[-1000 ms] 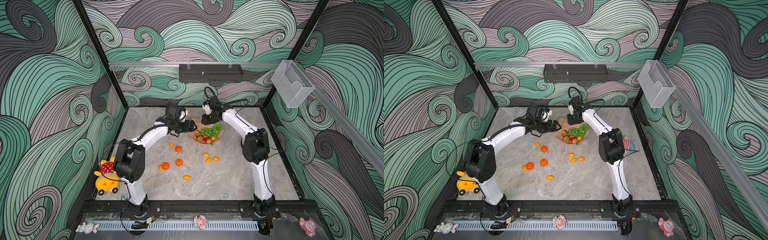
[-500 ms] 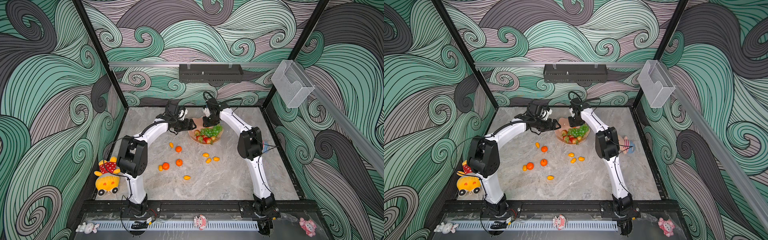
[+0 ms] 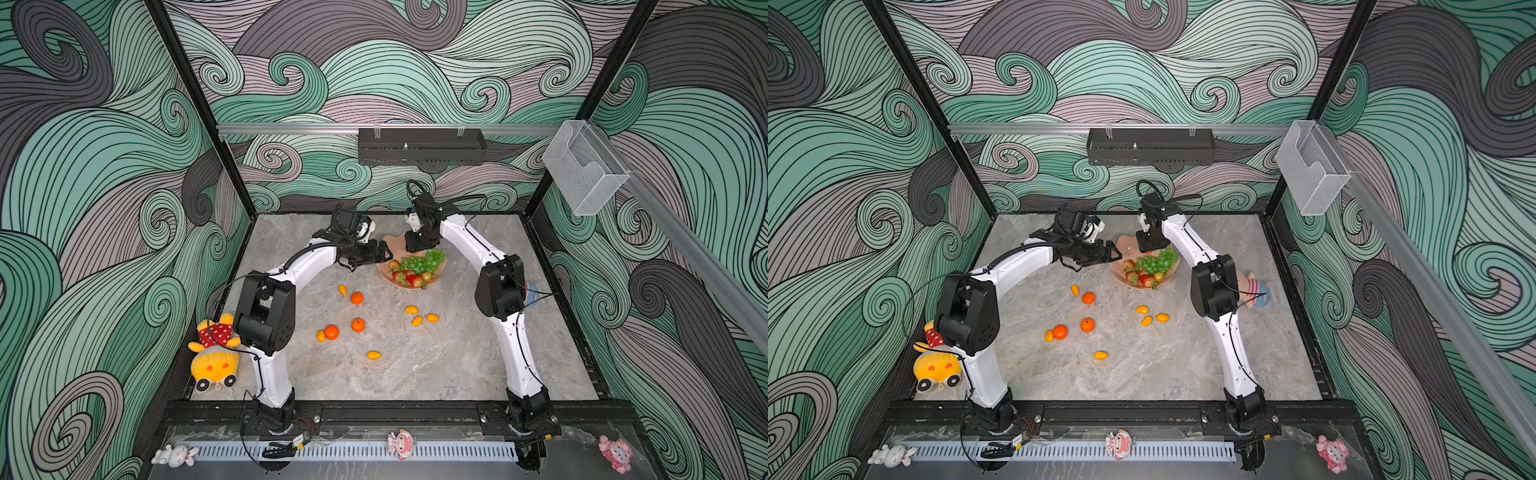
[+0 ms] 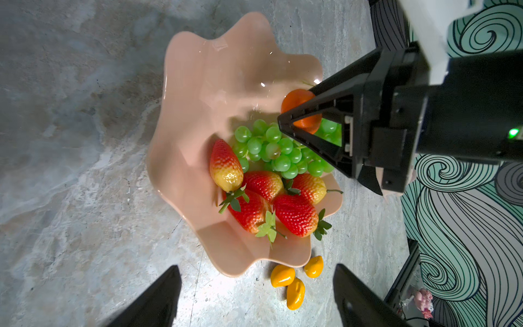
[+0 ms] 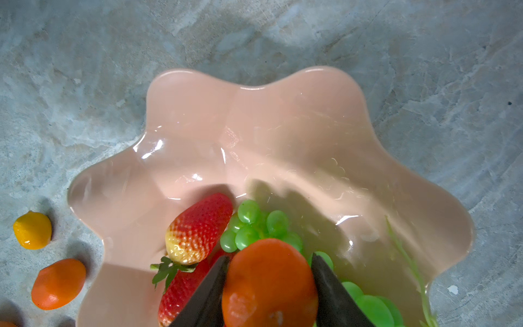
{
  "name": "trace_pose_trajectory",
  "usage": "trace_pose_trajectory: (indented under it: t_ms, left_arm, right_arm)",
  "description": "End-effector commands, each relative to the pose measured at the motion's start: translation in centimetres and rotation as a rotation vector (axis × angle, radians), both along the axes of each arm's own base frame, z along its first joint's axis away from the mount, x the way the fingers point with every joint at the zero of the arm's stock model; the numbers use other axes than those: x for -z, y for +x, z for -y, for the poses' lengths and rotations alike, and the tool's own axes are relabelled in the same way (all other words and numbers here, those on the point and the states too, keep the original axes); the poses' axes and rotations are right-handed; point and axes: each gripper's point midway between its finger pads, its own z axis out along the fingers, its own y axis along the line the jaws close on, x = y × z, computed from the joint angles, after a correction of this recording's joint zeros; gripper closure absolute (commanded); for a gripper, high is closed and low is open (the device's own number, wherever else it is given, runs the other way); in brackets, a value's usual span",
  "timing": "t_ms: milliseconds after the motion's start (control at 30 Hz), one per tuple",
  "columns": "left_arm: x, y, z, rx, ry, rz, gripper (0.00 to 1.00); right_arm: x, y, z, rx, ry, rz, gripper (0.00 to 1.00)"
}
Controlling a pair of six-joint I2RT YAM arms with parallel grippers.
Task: Arrange fruit in a fruit bowl
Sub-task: Place the fruit in the fruit bowl.
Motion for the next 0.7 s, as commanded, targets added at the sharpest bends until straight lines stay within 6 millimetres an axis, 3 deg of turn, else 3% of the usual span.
trace_pose_trajectory:
  t_ms: [0, 667]
  left_arm:
    - [-1.6, -0.2, -0.5, -0.01, -0.003, 0.031, 0.13]
    - [0.5, 0.3, -0.5, -0.015, 0.034, -0.013, 0.13]
  right_arm:
    - [-1.9, 0.1, 0.6, 0.005, -0.006, 0.03, 0.53]
    - [3.3, 0.3, 1.0, 0.008, -0.055, -0.051, 0.54]
